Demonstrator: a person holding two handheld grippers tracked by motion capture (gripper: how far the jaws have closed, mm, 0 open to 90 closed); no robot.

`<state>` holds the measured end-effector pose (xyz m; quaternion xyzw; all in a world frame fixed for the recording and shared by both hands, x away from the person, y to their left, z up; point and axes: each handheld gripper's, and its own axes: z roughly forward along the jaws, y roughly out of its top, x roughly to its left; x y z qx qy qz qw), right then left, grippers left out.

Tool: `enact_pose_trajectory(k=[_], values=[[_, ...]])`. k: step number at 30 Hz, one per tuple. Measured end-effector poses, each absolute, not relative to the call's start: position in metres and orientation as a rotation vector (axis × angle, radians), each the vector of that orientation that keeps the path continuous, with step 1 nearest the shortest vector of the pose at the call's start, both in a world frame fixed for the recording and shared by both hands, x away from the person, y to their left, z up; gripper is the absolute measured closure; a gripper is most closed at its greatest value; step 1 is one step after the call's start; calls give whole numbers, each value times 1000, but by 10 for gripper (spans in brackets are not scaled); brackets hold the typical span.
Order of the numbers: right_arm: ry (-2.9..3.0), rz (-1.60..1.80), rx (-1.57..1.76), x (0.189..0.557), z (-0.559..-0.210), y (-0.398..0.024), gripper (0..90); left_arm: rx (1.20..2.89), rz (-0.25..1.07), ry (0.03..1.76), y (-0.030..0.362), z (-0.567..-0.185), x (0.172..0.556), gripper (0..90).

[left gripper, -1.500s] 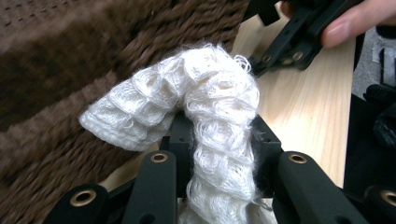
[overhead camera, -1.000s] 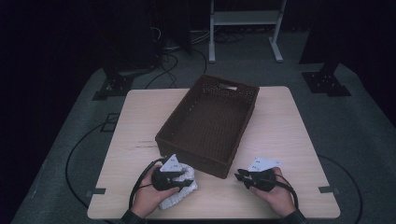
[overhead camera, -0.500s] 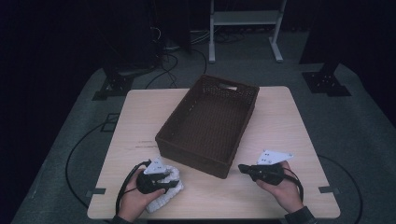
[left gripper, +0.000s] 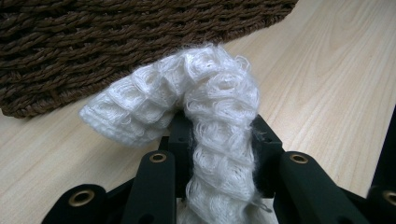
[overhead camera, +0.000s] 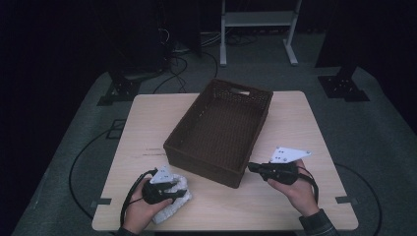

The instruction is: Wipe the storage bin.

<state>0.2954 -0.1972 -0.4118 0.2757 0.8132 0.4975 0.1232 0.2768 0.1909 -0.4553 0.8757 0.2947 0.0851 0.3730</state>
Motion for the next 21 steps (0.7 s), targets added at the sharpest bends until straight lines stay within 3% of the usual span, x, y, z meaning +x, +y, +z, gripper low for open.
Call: enact_pose_trajectory(k=[21], values=[[2423,1454,740,306,-410,-166,898,2246,216,746,189,-455,276,677]])
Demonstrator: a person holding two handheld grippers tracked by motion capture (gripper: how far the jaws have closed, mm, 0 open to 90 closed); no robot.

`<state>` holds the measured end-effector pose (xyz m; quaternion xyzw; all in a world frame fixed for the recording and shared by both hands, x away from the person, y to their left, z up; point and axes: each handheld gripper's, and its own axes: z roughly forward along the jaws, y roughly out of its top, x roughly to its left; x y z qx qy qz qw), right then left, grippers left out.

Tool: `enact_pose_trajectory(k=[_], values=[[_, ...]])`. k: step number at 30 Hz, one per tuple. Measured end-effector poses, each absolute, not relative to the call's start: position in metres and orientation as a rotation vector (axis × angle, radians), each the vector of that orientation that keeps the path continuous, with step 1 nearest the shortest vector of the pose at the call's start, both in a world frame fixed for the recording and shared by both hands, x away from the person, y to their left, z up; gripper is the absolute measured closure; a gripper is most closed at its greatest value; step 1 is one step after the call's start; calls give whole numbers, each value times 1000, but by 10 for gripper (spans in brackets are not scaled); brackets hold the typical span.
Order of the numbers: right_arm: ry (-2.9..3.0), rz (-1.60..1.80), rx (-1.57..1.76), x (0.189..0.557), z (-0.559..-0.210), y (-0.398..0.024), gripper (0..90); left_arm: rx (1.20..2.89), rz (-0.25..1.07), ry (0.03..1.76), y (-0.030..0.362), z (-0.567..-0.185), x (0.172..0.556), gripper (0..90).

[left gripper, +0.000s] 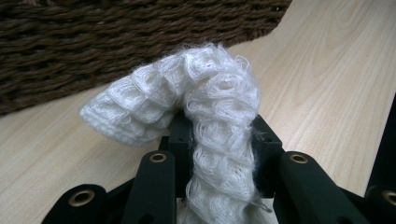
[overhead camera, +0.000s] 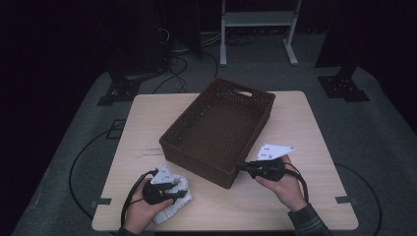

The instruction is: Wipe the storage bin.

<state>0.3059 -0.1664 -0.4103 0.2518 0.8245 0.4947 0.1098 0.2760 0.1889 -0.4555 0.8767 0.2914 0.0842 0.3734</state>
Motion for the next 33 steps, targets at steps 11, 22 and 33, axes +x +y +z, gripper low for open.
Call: enact_pose_trajectory(k=[11,22,33], values=[[2457,1478,684,312,-410,-139,897,2247,208,739,187,-456,275,677],[2495,1480,618,323,-409,-104,897,2245,206,739,187,-456,276,678],[2525,1496,583,335,-409,-71,897,2243,203,739,188,-456,276,678]])
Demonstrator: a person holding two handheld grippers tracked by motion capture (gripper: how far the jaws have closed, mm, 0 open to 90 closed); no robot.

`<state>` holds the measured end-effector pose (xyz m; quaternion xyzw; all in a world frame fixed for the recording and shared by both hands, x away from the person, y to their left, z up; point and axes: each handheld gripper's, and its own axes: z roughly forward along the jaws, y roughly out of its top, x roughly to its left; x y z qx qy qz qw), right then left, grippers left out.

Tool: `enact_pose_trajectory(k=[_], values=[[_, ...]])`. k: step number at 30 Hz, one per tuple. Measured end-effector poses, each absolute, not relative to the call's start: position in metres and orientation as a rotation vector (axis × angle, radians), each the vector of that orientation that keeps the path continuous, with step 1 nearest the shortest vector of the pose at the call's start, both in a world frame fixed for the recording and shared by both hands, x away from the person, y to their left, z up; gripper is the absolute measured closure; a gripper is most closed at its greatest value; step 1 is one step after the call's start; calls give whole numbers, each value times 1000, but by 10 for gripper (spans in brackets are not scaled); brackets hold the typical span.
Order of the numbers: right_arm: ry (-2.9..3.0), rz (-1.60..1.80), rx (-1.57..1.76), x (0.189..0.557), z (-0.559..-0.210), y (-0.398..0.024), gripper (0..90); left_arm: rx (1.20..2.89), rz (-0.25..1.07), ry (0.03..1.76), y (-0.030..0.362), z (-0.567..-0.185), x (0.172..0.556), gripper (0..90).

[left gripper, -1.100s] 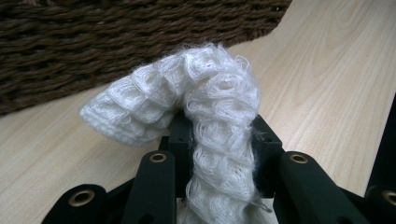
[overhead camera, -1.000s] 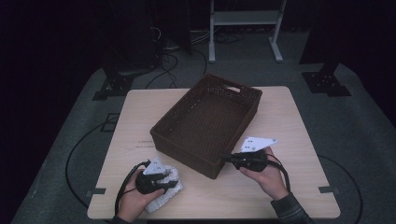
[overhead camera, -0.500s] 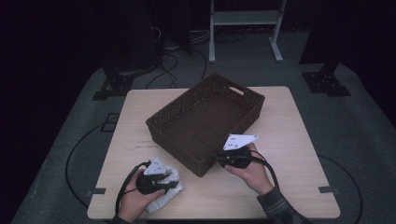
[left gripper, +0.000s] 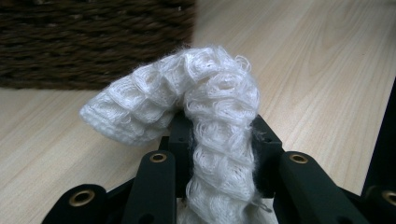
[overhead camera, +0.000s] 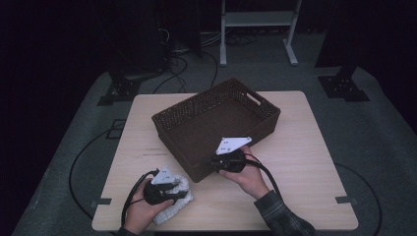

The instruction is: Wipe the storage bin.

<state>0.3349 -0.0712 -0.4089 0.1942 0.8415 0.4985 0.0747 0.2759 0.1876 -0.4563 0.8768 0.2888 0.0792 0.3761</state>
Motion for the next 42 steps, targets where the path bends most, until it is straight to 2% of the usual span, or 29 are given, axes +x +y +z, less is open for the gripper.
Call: enact_pose_trajectory(k=[6,13,28,42], values=[[2528,1497,557,340,-409,-54,892,2247,201,733,189,-456,276,678],[2516,1477,550,340,-404,-62,825,2247,203,735,190,-456,276,677],[2343,1378,745,372,-383,-144,713,2244,199,747,191,-456,277,677],[2172,1206,981,422,-377,-218,706,2253,196,741,191,-456,276,676]])
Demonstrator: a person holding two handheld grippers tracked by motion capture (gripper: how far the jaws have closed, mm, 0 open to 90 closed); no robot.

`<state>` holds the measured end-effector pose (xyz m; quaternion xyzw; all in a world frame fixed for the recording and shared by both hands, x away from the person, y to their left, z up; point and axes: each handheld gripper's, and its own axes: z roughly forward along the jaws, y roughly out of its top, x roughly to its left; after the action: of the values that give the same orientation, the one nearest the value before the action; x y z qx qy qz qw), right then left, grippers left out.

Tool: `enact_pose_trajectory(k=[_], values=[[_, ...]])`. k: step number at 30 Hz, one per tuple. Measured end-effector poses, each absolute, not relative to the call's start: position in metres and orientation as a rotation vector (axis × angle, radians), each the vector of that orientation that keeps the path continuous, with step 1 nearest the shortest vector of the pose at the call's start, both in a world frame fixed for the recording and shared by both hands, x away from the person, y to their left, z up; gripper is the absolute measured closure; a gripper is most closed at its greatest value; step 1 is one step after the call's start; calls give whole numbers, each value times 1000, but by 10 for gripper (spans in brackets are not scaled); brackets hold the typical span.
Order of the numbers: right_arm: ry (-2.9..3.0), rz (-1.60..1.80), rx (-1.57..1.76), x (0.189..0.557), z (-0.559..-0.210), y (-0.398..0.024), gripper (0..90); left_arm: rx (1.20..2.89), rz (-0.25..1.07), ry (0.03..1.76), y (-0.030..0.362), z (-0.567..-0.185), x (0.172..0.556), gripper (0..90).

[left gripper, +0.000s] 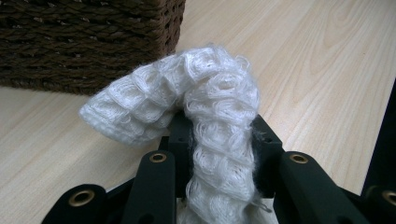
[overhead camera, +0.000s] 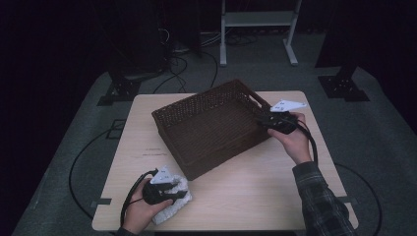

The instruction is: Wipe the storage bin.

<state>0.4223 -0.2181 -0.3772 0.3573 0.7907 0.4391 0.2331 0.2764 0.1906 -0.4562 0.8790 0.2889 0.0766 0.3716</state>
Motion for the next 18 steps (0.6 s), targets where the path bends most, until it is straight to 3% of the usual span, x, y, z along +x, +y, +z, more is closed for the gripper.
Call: enact_pose_trajectory(k=[18], values=[[2091,1148,1224,484,-392,-273,714,2244,190,738,191,-456,276,677]])
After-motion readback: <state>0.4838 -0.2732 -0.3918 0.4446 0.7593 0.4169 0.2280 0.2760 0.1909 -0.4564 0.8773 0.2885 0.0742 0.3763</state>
